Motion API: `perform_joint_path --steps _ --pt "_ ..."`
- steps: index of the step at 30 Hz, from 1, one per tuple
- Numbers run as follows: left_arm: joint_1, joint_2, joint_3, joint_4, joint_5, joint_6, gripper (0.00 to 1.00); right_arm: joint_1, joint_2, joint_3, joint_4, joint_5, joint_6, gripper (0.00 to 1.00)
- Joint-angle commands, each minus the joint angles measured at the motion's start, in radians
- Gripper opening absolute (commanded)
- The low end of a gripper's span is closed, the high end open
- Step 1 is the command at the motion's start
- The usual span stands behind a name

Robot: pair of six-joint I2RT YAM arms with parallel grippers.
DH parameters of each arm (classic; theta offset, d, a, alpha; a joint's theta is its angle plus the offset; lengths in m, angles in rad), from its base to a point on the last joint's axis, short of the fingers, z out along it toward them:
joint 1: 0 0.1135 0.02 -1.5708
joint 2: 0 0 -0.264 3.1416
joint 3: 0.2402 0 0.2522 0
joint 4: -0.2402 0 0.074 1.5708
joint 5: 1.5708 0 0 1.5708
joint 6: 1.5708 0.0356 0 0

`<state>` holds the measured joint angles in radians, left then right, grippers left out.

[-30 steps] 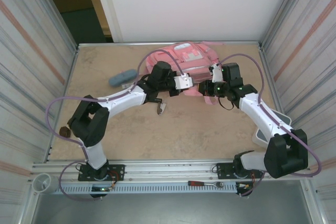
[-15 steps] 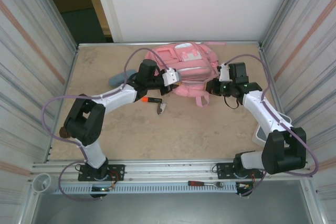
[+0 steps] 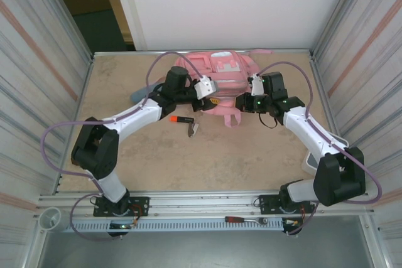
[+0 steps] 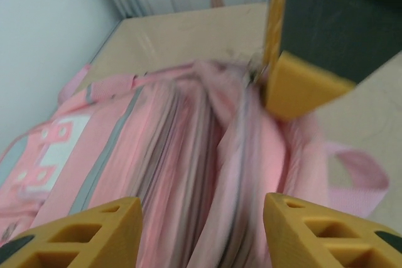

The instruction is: Pack the student bag

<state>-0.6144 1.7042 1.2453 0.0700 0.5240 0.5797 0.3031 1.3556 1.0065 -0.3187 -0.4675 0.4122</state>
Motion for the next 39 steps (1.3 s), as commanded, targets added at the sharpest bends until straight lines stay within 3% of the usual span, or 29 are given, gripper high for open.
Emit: perform_joint_path --steps 1,11,15,19,24,30,32,37,39 --pt "-0.022 0.038 0.069 -0.086 0.003 0.026 0.54 0.023 -0.009 0.072 0.124 -0.055 0.024 0.00" --pt "-0.025 0.092 0.106 -0.143 0.030 0.031 0.39 0.039 -0.007 0.069 0.159 -0.046 0.038 0.00" --pt "-0.007 0.098 0.118 -0.157 0.044 0.021 0.15 0.035 -0.005 0.069 0.144 -0.031 0.029 0.00" --pt "0.050 0.059 0.084 -0.106 0.104 -0.023 0.00 -0.027 -0.007 0.063 0.029 0.037 -0.014 0.00" --pt "0.141 0.003 -0.013 0.038 0.192 -0.108 0.00 -0.176 -0.005 0.013 -0.064 0.070 -0.019 0.00" --pt "0.170 0.034 -0.002 0.019 0.186 -0.119 0.00 -0.139 -0.011 0.019 0.007 0.007 0.005 0.00" --pt "0.169 0.037 0.006 0.003 0.183 -0.121 0.08 -0.121 -0.007 0.031 0.025 -0.017 0.008 0.00" --pt "0.111 0.008 0.030 -0.060 0.112 -0.071 0.42 -0.069 -0.013 0.055 0.072 -0.059 0.024 0.00" --pt "0.076 0.009 0.046 -0.080 0.082 -0.044 0.47 -0.057 -0.015 0.059 0.090 -0.067 0.037 0.00"
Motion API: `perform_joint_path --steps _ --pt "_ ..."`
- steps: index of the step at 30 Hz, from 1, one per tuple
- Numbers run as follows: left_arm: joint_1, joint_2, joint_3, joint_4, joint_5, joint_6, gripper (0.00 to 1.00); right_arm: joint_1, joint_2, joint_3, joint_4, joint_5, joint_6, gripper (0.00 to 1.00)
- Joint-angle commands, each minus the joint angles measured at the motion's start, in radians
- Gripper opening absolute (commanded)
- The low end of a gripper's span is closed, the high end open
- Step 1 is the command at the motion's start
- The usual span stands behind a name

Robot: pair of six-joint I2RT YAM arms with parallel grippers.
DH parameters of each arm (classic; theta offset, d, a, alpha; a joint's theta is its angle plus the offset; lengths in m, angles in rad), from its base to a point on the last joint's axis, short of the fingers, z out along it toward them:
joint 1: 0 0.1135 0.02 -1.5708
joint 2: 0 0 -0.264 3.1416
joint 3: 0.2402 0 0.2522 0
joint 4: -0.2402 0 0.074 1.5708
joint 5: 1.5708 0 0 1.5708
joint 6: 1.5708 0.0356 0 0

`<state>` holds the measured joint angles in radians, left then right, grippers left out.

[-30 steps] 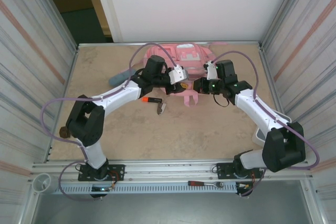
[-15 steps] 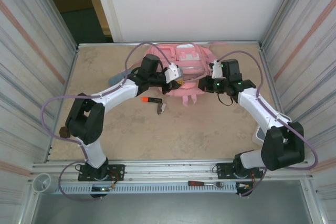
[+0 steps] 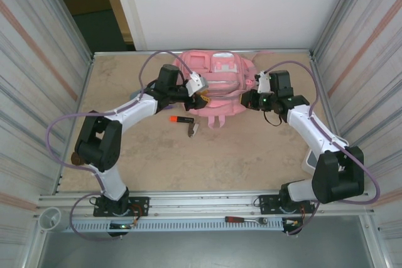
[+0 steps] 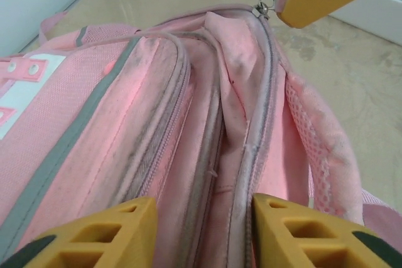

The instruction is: Pack the student bag

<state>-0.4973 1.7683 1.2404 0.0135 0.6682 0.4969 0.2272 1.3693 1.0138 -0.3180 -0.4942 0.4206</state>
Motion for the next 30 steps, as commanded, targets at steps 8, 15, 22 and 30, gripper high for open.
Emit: perform_joint_path --steps 8,15,22,30 --pt "-0.160 0.048 0.196 -0.150 -0.127 0.119 0.53 0.060 -0.030 0.060 0.120 -0.048 0.037 0.00" --pt "-0.181 0.112 0.257 -0.221 -0.134 0.137 0.51 0.072 -0.038 0.054 0.132 -0.047 0.045 0.00" --pt "-0.177 0.138 0.267 -0.234 -0.165 0.140 0.46 0.075 -0.040 0.051 0.142 -0.050 0.044 0.00" --pt "-0.150 0.133 0.271 -0.222 -0.144 0.115 0.10 0.050 -0.057 0.009 0.107 -0.020 0.015 0.00"
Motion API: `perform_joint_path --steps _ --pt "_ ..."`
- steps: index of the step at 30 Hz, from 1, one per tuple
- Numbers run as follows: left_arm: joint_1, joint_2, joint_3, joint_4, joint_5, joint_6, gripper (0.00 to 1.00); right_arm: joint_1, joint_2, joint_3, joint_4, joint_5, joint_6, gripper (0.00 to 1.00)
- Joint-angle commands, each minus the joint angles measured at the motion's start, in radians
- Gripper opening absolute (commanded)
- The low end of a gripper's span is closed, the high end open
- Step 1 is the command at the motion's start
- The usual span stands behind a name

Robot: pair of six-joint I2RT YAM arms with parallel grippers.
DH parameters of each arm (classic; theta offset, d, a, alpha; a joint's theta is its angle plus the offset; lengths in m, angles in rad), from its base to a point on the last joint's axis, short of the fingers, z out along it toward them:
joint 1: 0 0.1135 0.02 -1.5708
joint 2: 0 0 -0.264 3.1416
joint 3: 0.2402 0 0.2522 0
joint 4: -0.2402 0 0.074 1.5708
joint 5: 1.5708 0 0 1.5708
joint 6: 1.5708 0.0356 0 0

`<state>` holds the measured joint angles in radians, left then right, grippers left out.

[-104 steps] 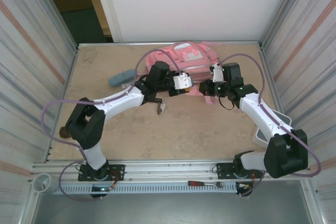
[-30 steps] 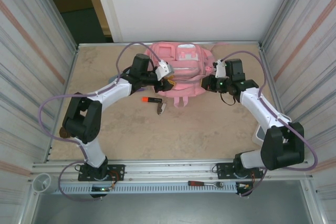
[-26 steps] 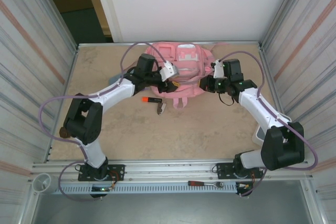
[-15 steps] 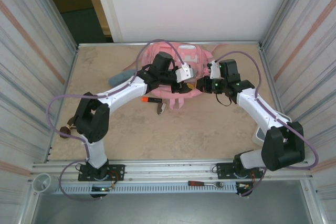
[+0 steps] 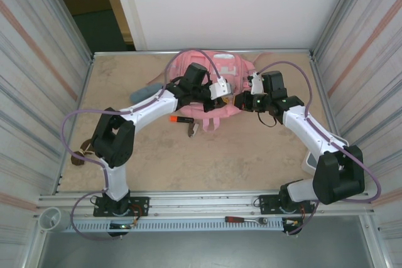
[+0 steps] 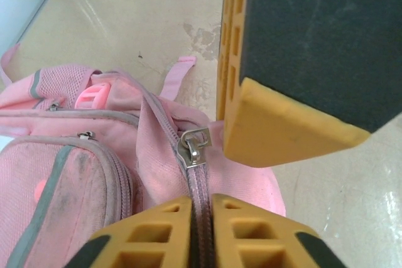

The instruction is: Pack the student bag

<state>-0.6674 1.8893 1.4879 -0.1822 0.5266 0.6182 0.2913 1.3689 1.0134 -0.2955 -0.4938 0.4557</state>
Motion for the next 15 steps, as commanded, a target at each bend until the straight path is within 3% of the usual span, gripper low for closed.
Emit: perform_joint_path --steps 1,3,10,15 --pt "0.024 0.010 0.022 -0.027 0.001 -0.007 0.06 -0.018 -0.061 0.003 0.084 -0.020 -0.020 0.00" --pt "0.032 0.004 0.017 -0.024 0.008 -0.010 0.00 -0.027 -0.069 -0.008 0.081 -0.009 -0.022 0.00" --pt "0.077 -0.069 -0.068 0.079 0.149 -0.055 0.00 -0.126 -0.025 -0.014 -0.048 0.106 -0.039 0.00" --pt "0.146 -0.124 -0.164 0.216 0.272 -0.152 0.00 -0.180 0.006 -0.026 -0.035 0.131 -0.038 0.00"
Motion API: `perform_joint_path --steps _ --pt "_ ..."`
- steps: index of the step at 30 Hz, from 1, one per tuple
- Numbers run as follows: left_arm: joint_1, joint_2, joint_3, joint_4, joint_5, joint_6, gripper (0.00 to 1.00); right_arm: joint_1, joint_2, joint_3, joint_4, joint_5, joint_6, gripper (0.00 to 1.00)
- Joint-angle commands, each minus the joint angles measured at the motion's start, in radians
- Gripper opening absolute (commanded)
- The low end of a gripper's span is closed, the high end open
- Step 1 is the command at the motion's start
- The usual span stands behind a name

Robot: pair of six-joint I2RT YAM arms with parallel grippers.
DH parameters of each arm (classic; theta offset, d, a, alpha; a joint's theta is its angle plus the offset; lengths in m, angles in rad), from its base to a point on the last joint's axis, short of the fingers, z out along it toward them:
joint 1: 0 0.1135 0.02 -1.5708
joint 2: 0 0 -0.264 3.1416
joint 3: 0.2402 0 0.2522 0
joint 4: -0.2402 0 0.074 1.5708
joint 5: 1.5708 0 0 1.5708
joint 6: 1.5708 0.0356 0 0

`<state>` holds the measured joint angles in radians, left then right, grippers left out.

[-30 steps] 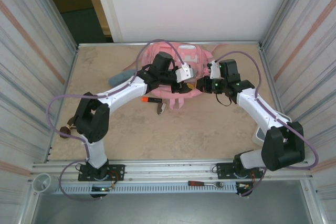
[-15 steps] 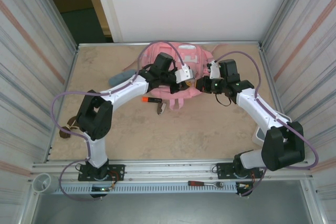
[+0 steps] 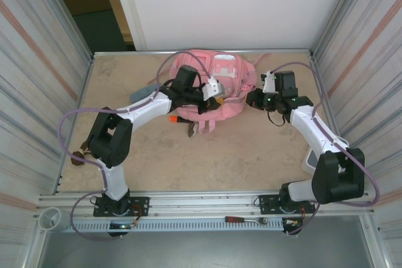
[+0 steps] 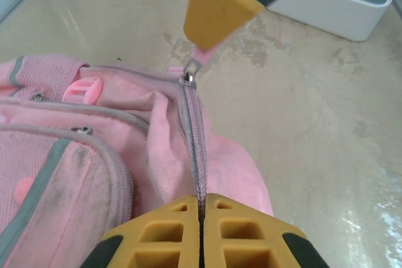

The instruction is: Pack the student bag

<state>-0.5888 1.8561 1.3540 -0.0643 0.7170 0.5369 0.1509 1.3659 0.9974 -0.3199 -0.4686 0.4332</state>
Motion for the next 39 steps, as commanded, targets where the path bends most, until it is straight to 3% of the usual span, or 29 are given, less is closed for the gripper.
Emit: perform_joint_path --steps 1,10,18,25,34,37,39 --pt "0.077 -0.092 -0.039 0.103 0.079 -0.075 0.00 -0.035 0.014 -0.012 0.012 0.085 -0.006 0.00" --pt "0.087 -0.078 -0.030 0.063 0.045 -0.065 0.01 0.013 0.021 -0.015 0.081 0.033 -0.008 0.00" --pt "0.037 -0.058 0.013 -0.016 -0.057 -0.018 0.44 0.042 -0.004 -0.015 0.112 0.012 0.018 0.00" --pt "-0.059 0.015 0.101 -0.101 -0.170 0.050 0.56 0.061 -0.016 -0.002 0.112 0.007 0.032 0.00" --pt "-0.129 0.126 0.191 -0.180 -0.271 0.100 0.57 0.068 -0.046 -0.003 0.114 0.014 0.042 0.00" --pt "-0.129 0.135 0.192 -0.179 -0.301 0.102 0.50 0.067 -0.051 -0.011 0.111 0.024 0.036 0.00" --pt "-0.125 0.131 0.192 -0.189 -0.291 0.104 0.35 0.061 -0.047 -0.022 0.109 0.034 0.025 0.00"
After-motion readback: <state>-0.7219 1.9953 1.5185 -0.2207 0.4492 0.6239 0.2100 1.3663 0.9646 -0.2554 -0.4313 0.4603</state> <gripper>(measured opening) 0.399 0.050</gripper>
